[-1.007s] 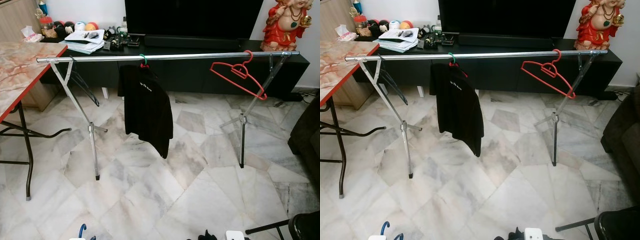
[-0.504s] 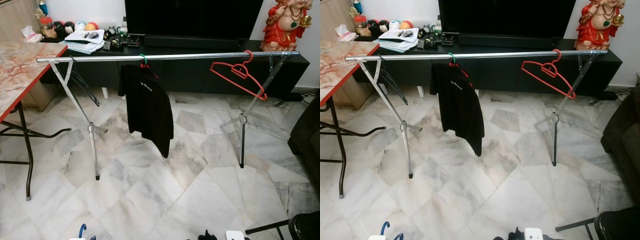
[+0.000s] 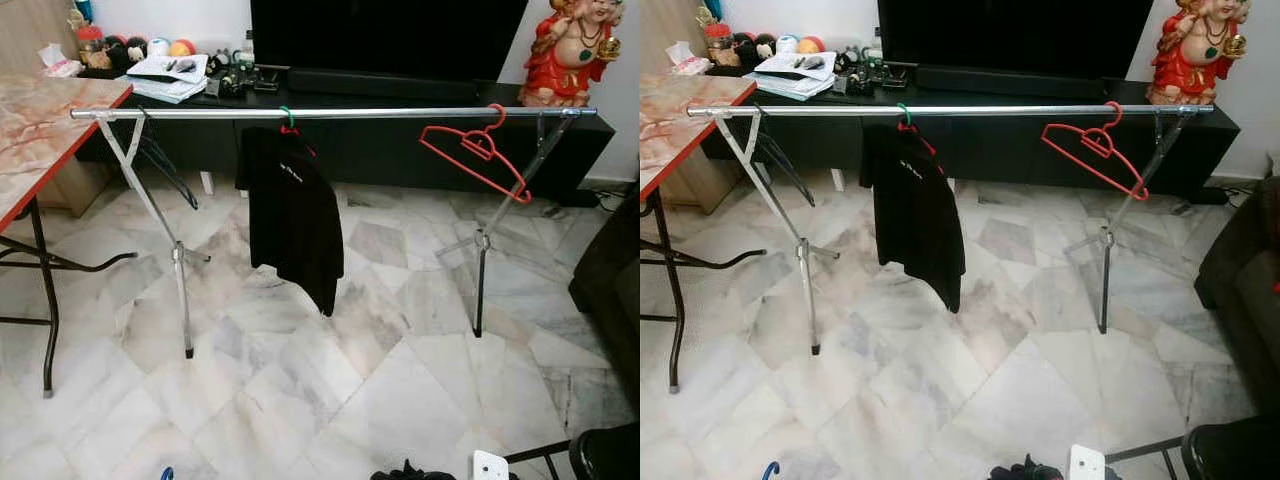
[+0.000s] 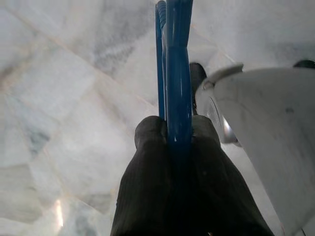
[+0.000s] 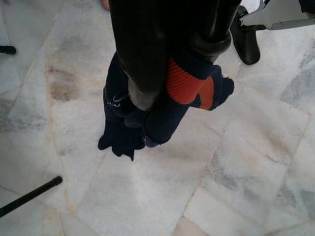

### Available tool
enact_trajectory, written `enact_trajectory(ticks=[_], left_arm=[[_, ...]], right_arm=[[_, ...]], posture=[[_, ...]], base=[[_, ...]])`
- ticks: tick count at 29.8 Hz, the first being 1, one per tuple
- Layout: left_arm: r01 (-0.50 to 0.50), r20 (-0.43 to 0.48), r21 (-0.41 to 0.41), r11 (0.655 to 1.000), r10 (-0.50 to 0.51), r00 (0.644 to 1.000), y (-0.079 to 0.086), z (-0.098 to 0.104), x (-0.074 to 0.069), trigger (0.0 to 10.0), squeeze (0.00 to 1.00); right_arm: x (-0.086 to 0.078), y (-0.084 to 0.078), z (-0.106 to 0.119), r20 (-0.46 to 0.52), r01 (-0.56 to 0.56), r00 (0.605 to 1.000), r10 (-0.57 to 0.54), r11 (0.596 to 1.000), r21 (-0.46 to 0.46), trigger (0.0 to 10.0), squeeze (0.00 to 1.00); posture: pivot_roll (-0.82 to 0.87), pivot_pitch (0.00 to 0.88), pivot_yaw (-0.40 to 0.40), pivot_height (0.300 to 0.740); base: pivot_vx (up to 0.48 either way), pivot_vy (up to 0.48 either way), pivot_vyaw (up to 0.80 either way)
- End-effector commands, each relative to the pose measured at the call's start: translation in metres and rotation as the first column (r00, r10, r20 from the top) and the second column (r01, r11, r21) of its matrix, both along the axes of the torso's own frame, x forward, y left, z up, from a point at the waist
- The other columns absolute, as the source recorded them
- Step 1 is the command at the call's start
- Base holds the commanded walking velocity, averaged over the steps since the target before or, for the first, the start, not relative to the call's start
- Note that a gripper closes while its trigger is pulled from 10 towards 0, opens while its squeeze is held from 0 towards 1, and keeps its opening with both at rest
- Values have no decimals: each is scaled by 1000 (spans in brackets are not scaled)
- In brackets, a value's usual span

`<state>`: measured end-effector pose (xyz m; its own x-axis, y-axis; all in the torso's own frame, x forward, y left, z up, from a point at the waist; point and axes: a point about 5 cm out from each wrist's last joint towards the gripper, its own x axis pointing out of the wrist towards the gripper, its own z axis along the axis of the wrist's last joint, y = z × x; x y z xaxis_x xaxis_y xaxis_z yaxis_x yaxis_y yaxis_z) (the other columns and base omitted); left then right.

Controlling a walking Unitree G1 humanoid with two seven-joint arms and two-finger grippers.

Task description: Hang hanger

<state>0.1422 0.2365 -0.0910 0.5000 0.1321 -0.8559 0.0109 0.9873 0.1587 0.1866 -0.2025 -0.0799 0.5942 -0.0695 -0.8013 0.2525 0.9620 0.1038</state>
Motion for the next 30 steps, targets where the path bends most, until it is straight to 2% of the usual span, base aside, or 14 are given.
enact_trajectory(ticks=[1, 4, 8, 11, 14, 16, 17, 20, 21, 23, 24, 26, 27, 30], left_arm=[[19, 0, 38, 999, -19, 1000, 3, 0, -4, 10000, 0], [7, 93, 132, 991, -19, 995, 16, 11, 13, 10000, 0], [-19, 250, 151, 988, -19, 968, 25, 31, 42, 10000, 0], [72, 401, 96, 993, -105, 910, 24, 54, 73, 10000, 0], [243, 455, 41, 969, -235, 859, 12, 68, 89, 10000, 0], [269, 460, 36, 963, -255, 851, 11, 70, 91, 10000, 0], [347, 470, 31, 937, -320, 822, 9, 77, 96, 10000, 0], [470, 477, 21, 883, -422, 771, 6, 91, 104, 10000, 0], [547, 471, 10, 837, -486, 736, 5, 99, 106, 10000, 0], [612, 458, 1, 791, -544, 703, 2, 106, 107, 10000, 0], [664, 441, -6, 748, -594, 673, 1, 113, 107, 10000, 0], [710, 430, -18, 704, -635, 641, -2, 120, 107, 10000, 0], [754, 429, -43, 656, -669, 607, -8, 129, 107, 10000, 0], [802, 431, -82, 591, -705, 563, -18, 139, 106, 10000, 0]], right_arm=[[-2, -3, 0, -2, 17, 1000, -17, 1000, 2, 10000, 0], [0, -5, 1, 17, 4, 1000, -4, 1000, -24, 10000, 0], [3, -6, 5, 97, 51, 994, -47, 998, -37, 10000, 0], [10, -6, 12, 194, 13, 981, 1, 998, -68, 10000, 0], [15, -7, 17, 244, -21, 969, 46, 994, -105, 10000, 0], [16, -7, 18, 252, -32, 966, 60, 993, -114, 10000, 0], [18, -6, 21, 275, -68, 956, 104, 988, -140, 10000, 0], [21, -8, 23, 268, -117, 948, 173, 971, -210, 10000, 0], [21, -9, 23, 260, -123, 948, 187, 962, -242, 10000, 0], [22, -10, 24, 257, -128, 946, 197, 956, -263, 10000, 0], [23, -10, 25, 243, -159, 940, 238, 940, -302, 10000, 0], [25, -11, 26, 231, -191, 932, 280, 920, -343, 10000, 0], [26, -11, 27, 237, -206, 924, 301, 912, -356, 10000, 0], [27, -11, 29, 245, -224, 911, 331, 898, -379, 10000, 0]], posture=[[13, 102, -46, 740], [20, 103, -44, 740], [15, 109, -40, 740], [9, 112, -41, 740], [9, 112, -42, 740], [8, 113, -43, 740], [8, 113, -44, 740], [8, 114, -46, 740], [12, 114, -48, 740], [16, 114, -48, 740], [17, 116, -50, 740], [16, 115, -51, 740], [16, 115, -51, 740], [12, 114, -54, 740]], base=[[0, 0, 0], [0, 0, 0], [0, 0, 0], [0, 0, 0], [0, 0, 0], [0, 0, 0], [0, 0, 0], [0, 0, 0], [0, 0, 0], [0, 0, 0], [0, 0, 0], [0, 0, 0], [0, 0, 0], [0, 0, 0]])
